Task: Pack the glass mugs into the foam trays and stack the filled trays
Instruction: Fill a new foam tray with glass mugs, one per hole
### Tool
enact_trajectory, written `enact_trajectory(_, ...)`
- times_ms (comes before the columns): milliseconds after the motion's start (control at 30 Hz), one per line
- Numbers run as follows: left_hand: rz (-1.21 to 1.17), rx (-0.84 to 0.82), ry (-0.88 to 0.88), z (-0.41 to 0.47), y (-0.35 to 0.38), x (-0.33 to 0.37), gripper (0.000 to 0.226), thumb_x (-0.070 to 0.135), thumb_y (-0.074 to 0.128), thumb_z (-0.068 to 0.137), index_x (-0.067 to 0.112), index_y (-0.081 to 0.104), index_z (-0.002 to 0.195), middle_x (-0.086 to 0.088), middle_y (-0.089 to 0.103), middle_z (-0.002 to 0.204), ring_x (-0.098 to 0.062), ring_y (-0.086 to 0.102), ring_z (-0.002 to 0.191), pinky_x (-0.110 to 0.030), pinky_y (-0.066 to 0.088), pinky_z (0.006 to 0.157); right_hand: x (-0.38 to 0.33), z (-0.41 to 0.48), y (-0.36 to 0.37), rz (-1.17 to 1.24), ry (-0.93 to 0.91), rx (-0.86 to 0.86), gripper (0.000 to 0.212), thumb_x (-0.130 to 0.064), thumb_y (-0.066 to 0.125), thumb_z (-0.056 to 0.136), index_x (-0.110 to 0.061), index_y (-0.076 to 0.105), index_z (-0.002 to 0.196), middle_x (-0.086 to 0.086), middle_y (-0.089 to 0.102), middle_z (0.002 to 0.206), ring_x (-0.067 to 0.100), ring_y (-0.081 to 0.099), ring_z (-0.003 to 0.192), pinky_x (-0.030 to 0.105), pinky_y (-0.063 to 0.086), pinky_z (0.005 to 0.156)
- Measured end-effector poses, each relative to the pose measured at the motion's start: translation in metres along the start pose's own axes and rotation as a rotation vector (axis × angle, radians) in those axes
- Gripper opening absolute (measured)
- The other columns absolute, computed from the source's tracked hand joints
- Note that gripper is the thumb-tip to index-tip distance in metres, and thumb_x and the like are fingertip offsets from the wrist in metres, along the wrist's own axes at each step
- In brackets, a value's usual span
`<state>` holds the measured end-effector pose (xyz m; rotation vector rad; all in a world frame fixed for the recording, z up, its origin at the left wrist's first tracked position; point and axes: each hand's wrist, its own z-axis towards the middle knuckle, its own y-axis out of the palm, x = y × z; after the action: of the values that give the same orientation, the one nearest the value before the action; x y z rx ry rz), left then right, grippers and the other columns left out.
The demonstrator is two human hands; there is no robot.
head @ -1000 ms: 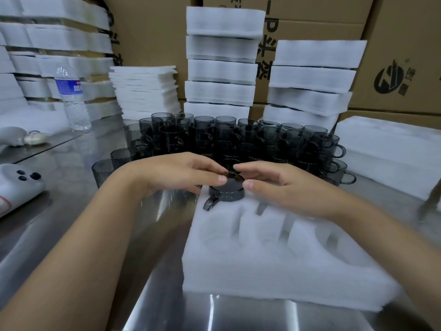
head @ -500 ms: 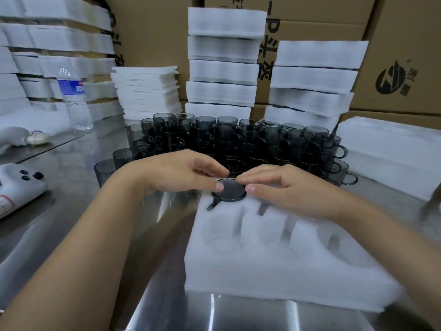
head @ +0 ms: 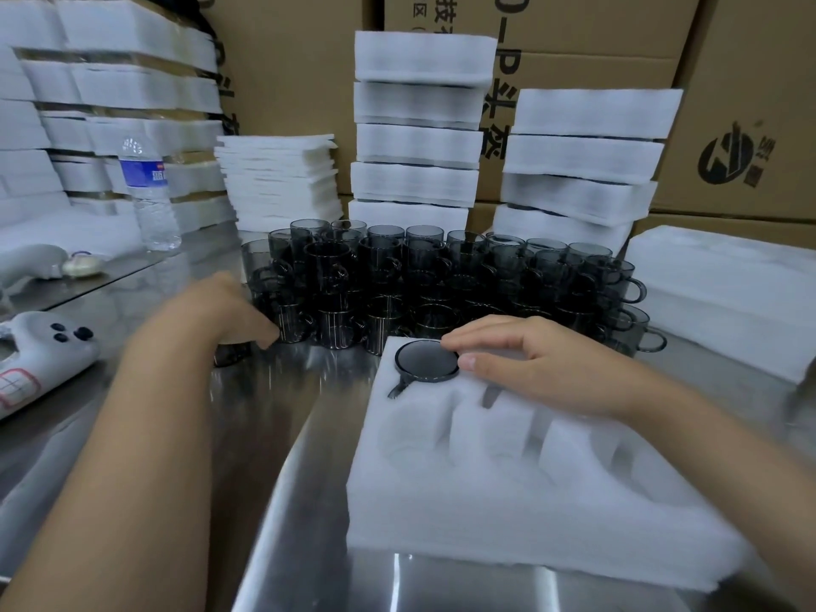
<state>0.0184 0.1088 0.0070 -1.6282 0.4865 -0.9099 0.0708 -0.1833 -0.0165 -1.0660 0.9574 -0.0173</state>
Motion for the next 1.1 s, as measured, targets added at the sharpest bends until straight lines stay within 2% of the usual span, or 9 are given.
enact_trajectory(133, -0.013, 0.010, -0.024, 0.004, 0.001, -0.003, 0.092, 0.028, 0.079, 0.072, 0.004, 0.026, 0.143, -0.021, 0.037, 0.141, -0.036, 0.043, 0.123, -0.038, 0.042, 0.087, 0.000, 0.000, 0.000, -0.003, -0.004, 0.003, 0.027, -0.031, 0.058, 0.092, -0.030, 0.067, 0.117, -0.026, 0.058, 0.120, -0.010, 0.053, 0.111, 0.029, 0.044, 0.102)
enact_trajectory(200, 0.002, 0.014, -0.043, 0.005, 0.001, -0.004, 0.096, 0.030, 0.081, 0.071, 0.002, 0.024, 0.143, -0.021, 0.037, 0.143, -0.037, 0.042, 0.127, -0.040, 0.042, 0.093, 0.001, 0.000, 0.000, -0.009, -0.004, 0.002, 0.026, -0.032, 0.059, 0.092, -0.032, 0.067, 0.116, -0.027, 0.058, 0.119, -0.011, 0.052, 0.111, 0.027, 0.042, 0.104)
enact_trajectory(400, 0.074, -0.032, -0.018, -0.002, 0.000, -0.004, 0.094, 0.034, 0.081, 0.070, 0.004, 0.028, 0.142, -0.018, 0.048, 0.135, -0.035, 0.049, 0.118, -0.037, 0.044, 0.086, 0.001, 0.000, -0.001, -0.026, 0.008, -0.003, 0.026, -0.036, 0.059, 0.091, -0.036, 0.065, 0.116, -0.029, 0.057, 0.120, -0.013, 0.050, 0.113, 0.026, 0.037, 0.108)
enact_trajectory(600, 0.129, -0.111, 0.066, -0.010, 0.001, -0.006, 0.099, 0.043, 0.084, 0.062, 0.012, 0.036, 0.142, -0.009, 0.052, 0.131, -0.028, 0.057, 0.103, -0.036, 0.053, 0.088, 0.000, -0.001, -0.001, -0.038, 0.014, -0.006, 0.028, -0.035, 0.058, 0.092, -0.035, 0.065, 0.119, -0.028, 0.057, 0.121, -0.013, 0.050, 0.113, 0.024, 0.035, 0.108)
enact_trajectory(667, 0.146, -0.130, 0.077, -0.010, 0.001, -0.005, 0.097, 0.046, 0.085, 0.059, 0.009, 0.042, 0.137, -0.008, 0.055, 0.120, -0.025, 0.061, 0.094, -0.036, 0.055, 0.086, -0.001, -0.001, -0.001, -0.039, 0.012, -0.008, 0.027, -0.035, 0.058, 0.092, -0.035, 0.065, 0.118, -0.028, 0.057, 0.120, -0.013, 0.050, 0.113, 0.024, 0.036, 0.108)
enact_trajectory(767, 0.139, -0.191, 0.135, -0.009, 0.003, -0.002, 0.083, 0.044, 0.088, 0.053, 0.005, 0.054, 0.119, -0.004, 0.058, 0.099, -0.023, 0.066, 0.081, -0.035, 0.059, 0.076, 0.000, 0.000, 0.000, -0.027, 0.012, -0.004, 0.027, -0.034, 0.058, 0.092, -0.035, 0.065, 0.118, -0.028, 0.057, 0.119, -0.012, 0.051, 0.112, 0.026, 0.039, 0.106)
enact_trajectory(833, 0.113, -0.262, 0.193, -0.011, 0.008, 0.003, 0.077, 0.039, 0.090, 0.048, 0.004, 0.055, 0.108, -0.006, 0.061, 0.092, -0.023, 0.069, 0.077, -0.033, 0.060, 0.069, 0.000, 0.000, 0.000, -0.029, 0.012, -0.003, 0.026, -0.035, 0.058, 0.092, -0.036, 0.065, 0.117, -0.029, 0.057, 0.118, -0.014, 0.050, 0.112, 0.025, 0.038, 0.106)
enact_trajectory(967, 0.071, -0.314, 0.304, -0.016, 0.014, 0.016, 0.068, 0.029, 0.089, 0.058, 0.013, 0.049, 0.111, 0.000, 0.060, 0.088, -0.012, 0.068, 0.056, -0.019, 0.050, 0.047, 0.000, 0.001, 0.000, -0.020, 0.010, -0.003, 0.025, -0.035, 0.058, 0.091, -0.038, 0.066, 0.115, -0.031, 0.057, 0.117, -0.013, 0.050, 0.112, 0.027, 0.040, 0.106)
enact_trajectory(1100, 0.034, -0.254, 0.425, -0.022, 0.014, 0.024, 0.047, 0.034, 0.085, 0.062, 0.025, 0.054, 0.097, 0.007, 0.067, 0.078, -0.005, 0.066, 0.049, -0.016, 0.044, 0.044, 0.000, 0.001, 0.000, -0.021, 0.010, 0.004, 0.025, -0.036, 0.059, 0.091, -0.039, 0.066, 0.114, -0.032, 0.057, 0.117, -0.013, 0.051, 0.112, 0.026, 0.040, 0.105)
